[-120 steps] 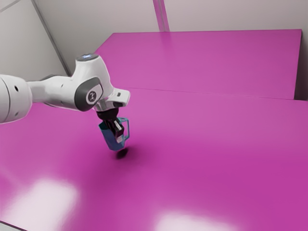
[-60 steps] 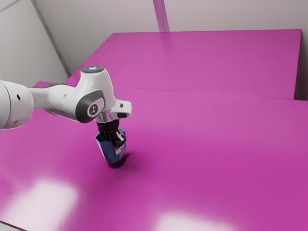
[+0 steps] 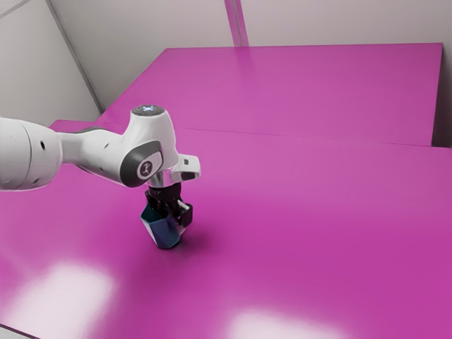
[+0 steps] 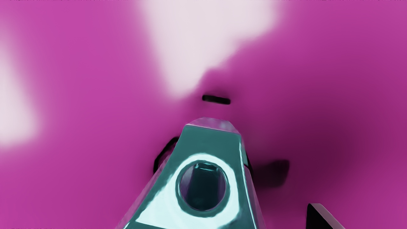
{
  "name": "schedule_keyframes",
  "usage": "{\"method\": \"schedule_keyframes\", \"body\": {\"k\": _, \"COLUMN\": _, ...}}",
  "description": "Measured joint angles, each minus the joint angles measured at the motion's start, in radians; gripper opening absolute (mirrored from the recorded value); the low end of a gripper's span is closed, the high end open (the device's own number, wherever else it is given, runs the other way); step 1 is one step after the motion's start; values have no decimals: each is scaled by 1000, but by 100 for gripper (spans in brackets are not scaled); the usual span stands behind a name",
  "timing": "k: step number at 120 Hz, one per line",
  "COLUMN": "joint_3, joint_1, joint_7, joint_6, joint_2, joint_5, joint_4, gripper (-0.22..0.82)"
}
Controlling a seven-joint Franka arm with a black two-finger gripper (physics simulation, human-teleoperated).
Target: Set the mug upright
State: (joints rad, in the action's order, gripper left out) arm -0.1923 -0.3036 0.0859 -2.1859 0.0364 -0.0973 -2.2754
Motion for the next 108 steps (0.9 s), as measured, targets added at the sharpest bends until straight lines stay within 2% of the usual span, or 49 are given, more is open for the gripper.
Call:
{"method": "schedule_keyframes", "body": {"k": 11, "joint_3": -1, "joint_1": 0, "joint_7": -7, "joint_6": 3, "joint_2": -15, "joint_5": -17, "joint_4": 4, "gripper": 40}}
{"method": "schedule_keyframes", "body": {"k": 23, "joint_3": -1, "joint_1": 2, "joint_7": -14, "joint_6": 7, "joint_2": -40, "joint_5": -31, "joint_4": 7, "gripper": 48}}
{"method": "schedule_keyframes", "body": {"k": 57, "joint_3": -3, "joint_1": 9, "joint_7": -28, "joint_6": 36, "joint_2": -123, "joint_5": -40, "joint_4": 69, "gripper": 57}}
{"method": "schedule_keyframes", "body": {"k": 80, "joint_3": -13, "joint_1": 10, "joint_7": -27, "joint_6": 109, "joint_2": -126, "joint_5": -41, "joint_4": 215, "gripper": 59}}
{"method": "schedule_keyframes", "body": {"k": 98, "joint_3": -16, "joint_1": 22, "joint_7": -19, "joint_6": 237, "joint_2": -107, "joint_5": -41, "joint_4": 418, "gripper": 60}}
{"method": "schedule_keyframes", "body": {"k": 108, "joint_3": -15, "joint_1": 27, "joint_7": -16, "joint_6": 304, "joint_2": -99, "joint_5": -41, "joint_4": 482, "gripper": 60}}
